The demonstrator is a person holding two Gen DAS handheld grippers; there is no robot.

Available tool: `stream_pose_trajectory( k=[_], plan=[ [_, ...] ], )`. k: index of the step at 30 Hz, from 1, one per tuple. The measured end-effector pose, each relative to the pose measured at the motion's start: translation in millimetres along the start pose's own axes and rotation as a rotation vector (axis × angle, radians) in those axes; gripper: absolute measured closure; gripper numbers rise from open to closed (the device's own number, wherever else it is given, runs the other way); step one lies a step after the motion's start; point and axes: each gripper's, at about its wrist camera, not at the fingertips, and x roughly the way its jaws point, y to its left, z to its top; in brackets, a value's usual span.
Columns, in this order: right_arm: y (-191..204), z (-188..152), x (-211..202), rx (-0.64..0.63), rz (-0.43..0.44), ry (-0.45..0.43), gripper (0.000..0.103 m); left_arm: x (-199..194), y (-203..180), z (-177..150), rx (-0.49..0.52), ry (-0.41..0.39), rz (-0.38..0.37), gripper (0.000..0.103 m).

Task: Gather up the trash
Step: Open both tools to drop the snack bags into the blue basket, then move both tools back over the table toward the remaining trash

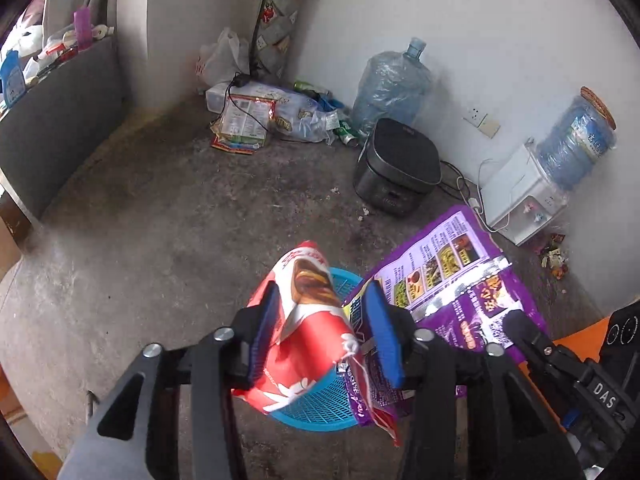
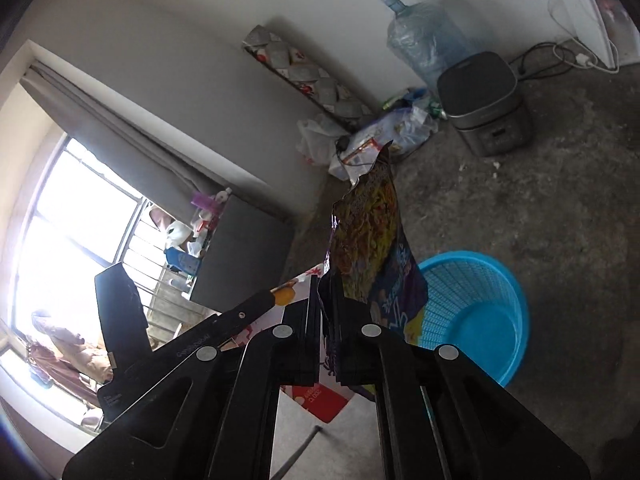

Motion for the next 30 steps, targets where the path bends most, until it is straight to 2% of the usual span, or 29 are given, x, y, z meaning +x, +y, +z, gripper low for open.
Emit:
stream_pose_trajectory(
  k=[1,2,4,6,10,13,17,20,25,29,30],
  plan=[
    [-12.9,-2.5,10.4,0.016,-0.028,0.016,0.079,10.7,-0.4,-1.9,-0.007,0.018,0.011,0.038],
    [-23.6,-5.0,22.0,0.029,-0.070,0.033,0.065,20.3,0.1,-2.6,-0.010,0.026,0.017,0.038],
    [-42.7,-14.0,34.4,0.043,-0.142,0.077,0.063,31.8,0.4,-5.9,-0.008,0.052,0.030,0.038],
    [-57.1,-23.2,37.9,0.066,-0.179,0.105,0.060,35.8,1.2,-8.8,-0.015,0.062,0.013,0.038],
    [-64.2,-33.7,22.9,0.085,-0.183,0.085,0.056,23.5,2.9,-7.7,-0.007,0.028,-0.002,0.038],
    [-55.0,-34.1,6.8,0.065,-0.190,0.060,0.056,2.2,1.6,1.0,-0.008,-0.020,-0.015,0.038],
    [-23.3,-32.9,-17.4,-0.031,-0.190,0.001,0.051,-48.9,-5.7,11.6,0.016,-0.104,-0.040,0.038],
    [10.2,-33.7,-37.0,-0.126,-0.180,-0.061,0.039,-99.9,-10.3,16.3,0.056,-0.171,-0.071,0.035],
    [76.5,-49.2,-79.1,-0.329,-0.166,-0.178,0.024,-198.4,-4.9,12.3,0.095,-0.288,-0.067,0.021],
    [125.1,-72.0,-110.7,-0.515,-0.142,-0.278,0.008,-273.5,12.5,-10.8,0.108,-0.357,-0.029,0.012],
    [133.5,-77.7,-117.0,-0.549,-0.131,-0.305,0.008,-290.8,18.2,-19.5,0.112,-0.376,-0.010,0.009]
  ],
)
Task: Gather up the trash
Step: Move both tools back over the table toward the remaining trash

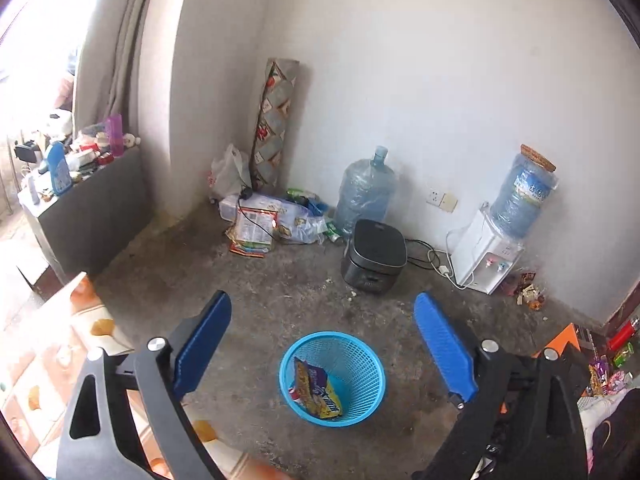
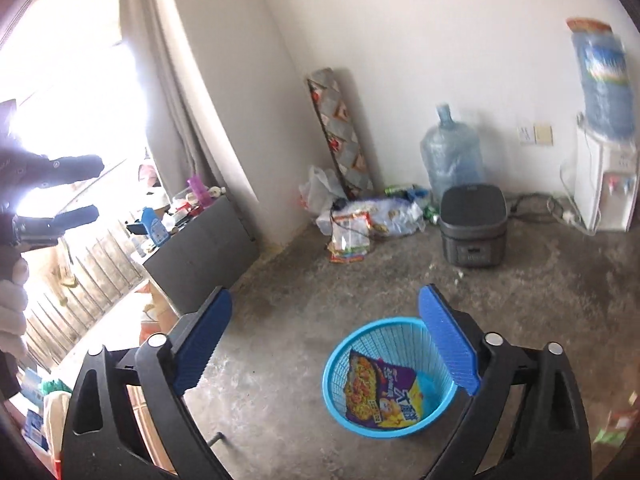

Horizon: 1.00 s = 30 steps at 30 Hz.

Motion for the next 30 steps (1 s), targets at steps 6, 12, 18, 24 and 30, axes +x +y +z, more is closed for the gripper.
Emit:
stream_pose_trajectory(
  k=[6,12,18,24,30],
  plan=[
    [46.4,12.6,-31.3,-0.137,0.071,-0.041,0.008,-107.8,37.5,-30.6,-0.019,-0.078,0.112,0.006],
    [82.2,20.9,-49.1,-0.159,0.178,-0.036,0.008,-199.6,71.8,-70.6,-0.085,-0.186,0.237,0.006],
    [119.9,25.6,-67.0,-0.199,0.262,-0.064,0.008,-271.2,104.2,-102.1,-0.172,-0.260,0.332,0.006],
    [152.8,23.5,-73.7,-0.225,0.328,-0.050,0.008,-323.4,127.5,-129.9,-0.245,-0.309,0.388,0.006],
    [180.7,18.3,-81.0,-0.264,0.419,-0.014,0.008,-352.3,136.4,-150.3,-0.252,-0.336,0.451,0.006]
  ],
)
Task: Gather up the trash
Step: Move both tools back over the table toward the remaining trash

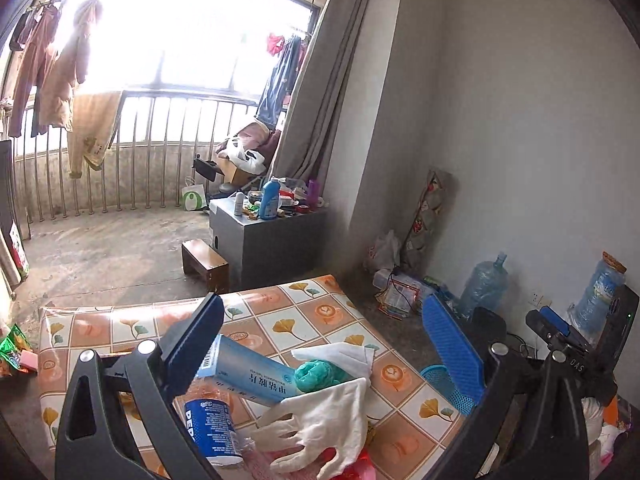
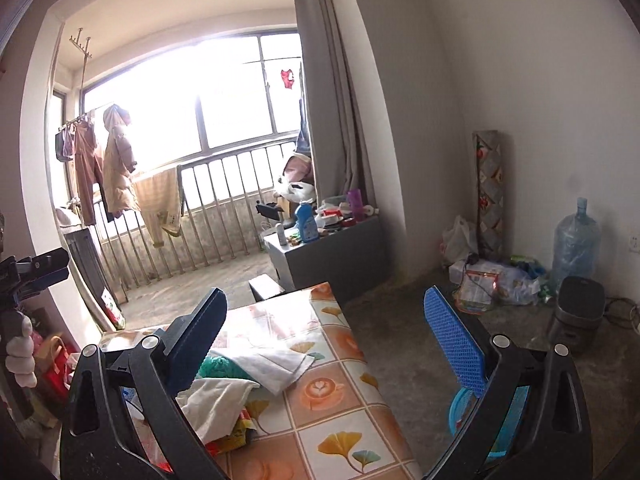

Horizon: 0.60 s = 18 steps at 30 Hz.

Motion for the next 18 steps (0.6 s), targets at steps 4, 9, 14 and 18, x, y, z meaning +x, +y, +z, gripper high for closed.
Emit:
stream_pose_trajectory(
  k=[4,9,14,18],
  plan=[
    [10.1,-2.3,7.0,-0.012,0.058,0.035,0.008,-16.4,16.5,-10.6,-0.015,-0.003,0.045,0.006],
    [20.5,-17.1,17.6,-0.008,0.134,0.123,0.008,-32.4,36.1,-30.5,-0.035,0.012,0.103,0.006],
    [35.4,-36.9,30.2,0.014,0.198,0.237,0.008,-30.8,52.2,-59.6,-0.065,0.058,0.113,0.006],
    [45.5,-47.8,40.0,0.058,0.234,0.302,0.009,-20.5,62.9,-81.1,-0.087,0.111,0.116,0.006]
  ],
)
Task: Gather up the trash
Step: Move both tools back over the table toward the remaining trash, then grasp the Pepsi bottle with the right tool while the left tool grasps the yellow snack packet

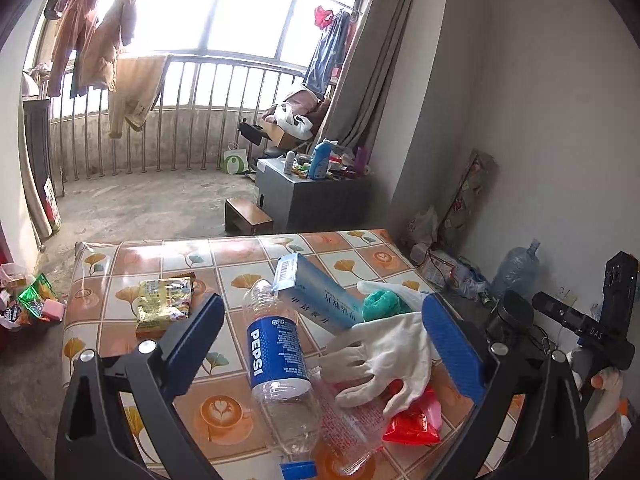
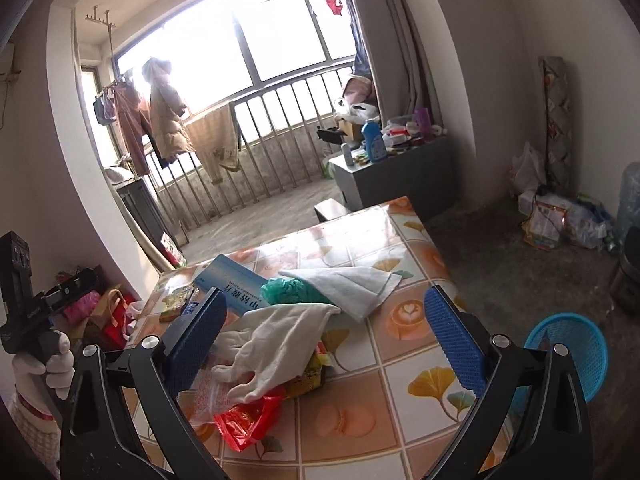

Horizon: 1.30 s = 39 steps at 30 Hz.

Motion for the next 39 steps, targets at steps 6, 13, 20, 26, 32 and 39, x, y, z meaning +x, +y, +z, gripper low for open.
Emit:
stream_pose_trajectory(
  k=[6,13,20,26,32,39],
  plan=[
    [11.7,-5.5,24.1,0.019,0.035,0.098,0.018,29.4,15.8,-18.8,-0.044,0.090,0.015,0.012],
    [19.2,-11.2,53.9,0.041,0.055,0.200,0.034,70.3,31.4,-28.8,-0.099,0.205,0.054,0.018],
    [64.0,-6.8,73.4,0.021,0.205,0.272,0.040,70.3,63.6,-29.8,-0.150,0.181,0.145,0.022],
    [129.3,-17.0,116.1,-0.032,0.282,0.387,0.039,72.8,113.5,-19.5,-0.183,0.169,0.255,0.025],
    [163.1,-28.6,148.4,-0.048,0.262,0.476,0.037,113.9,145.1,-9.7,-0.105,0.236,0.277,0.028],
    [174.6,-32.0,170.7,-0.063,0.205,0.545,0.034,163.1,166.5,-18.5,-0.030,0.298,0.328,0.036]
  ],
)
